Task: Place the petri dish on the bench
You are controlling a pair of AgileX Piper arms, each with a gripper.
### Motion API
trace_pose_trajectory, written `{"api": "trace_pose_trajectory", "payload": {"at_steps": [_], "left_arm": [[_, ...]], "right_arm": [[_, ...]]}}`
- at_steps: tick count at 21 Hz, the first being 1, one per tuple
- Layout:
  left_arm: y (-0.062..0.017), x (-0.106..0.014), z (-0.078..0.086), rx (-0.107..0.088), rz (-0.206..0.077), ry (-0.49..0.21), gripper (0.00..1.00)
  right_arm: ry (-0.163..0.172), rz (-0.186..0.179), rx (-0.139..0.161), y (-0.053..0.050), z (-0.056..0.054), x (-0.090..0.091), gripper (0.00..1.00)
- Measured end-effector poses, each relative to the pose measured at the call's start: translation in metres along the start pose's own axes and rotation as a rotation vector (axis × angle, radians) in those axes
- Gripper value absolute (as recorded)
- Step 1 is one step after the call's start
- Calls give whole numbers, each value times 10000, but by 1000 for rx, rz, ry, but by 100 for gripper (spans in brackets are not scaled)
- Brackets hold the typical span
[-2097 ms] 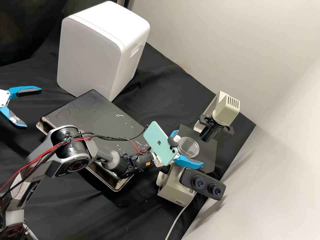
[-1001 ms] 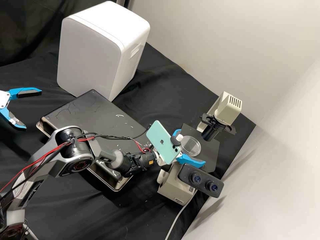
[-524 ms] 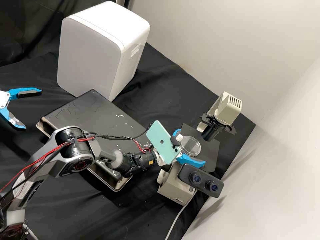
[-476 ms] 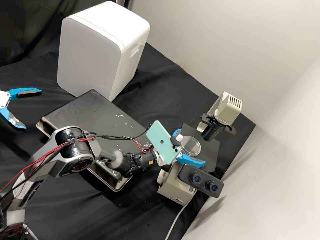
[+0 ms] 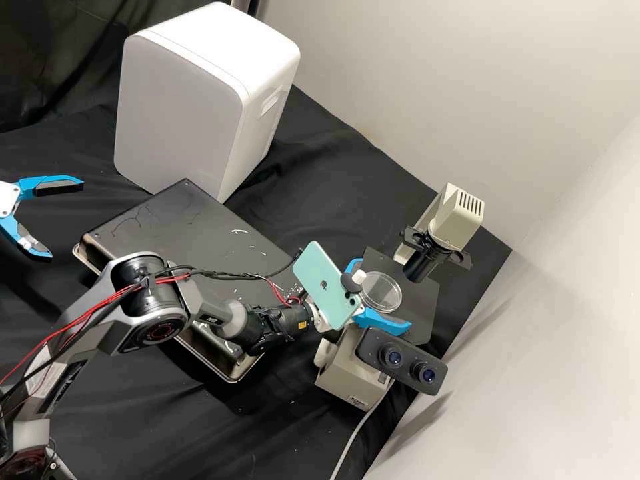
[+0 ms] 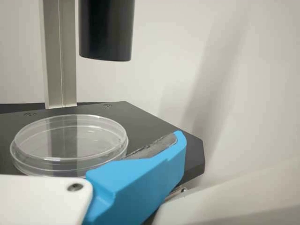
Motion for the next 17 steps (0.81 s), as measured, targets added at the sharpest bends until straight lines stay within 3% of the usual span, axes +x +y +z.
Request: {"api": "trace_pose_trajectory", "payload": {"at_steps": [3, 4, 6, 9, 13, 17], "left_arm": [[0, 1, 3, 0, 0, -2, 100], [0, 1, 3, 0, 0, -2, 100], [0, 1, 3, 0, 0, -2, 100], [0, 1, 3, 0, 0, -2, 100], [-15, 6, 1, -3, -8, -2, 100], [-28, -3, 4, -6, -14, -1, 100]], "right_arm": [[0, 0, 0, 0, 0, 0, 0], [0, 0, 0, 0, 0, 0, 100], [-2, 0, 2, -3, 5, -3, 100], [-28, 18, -23, -20, 27, -24, 100], [-47, 4, -45, -48, 20, -156, 100], [-37, -9, -59, 1, -36, -325, 100]]}}
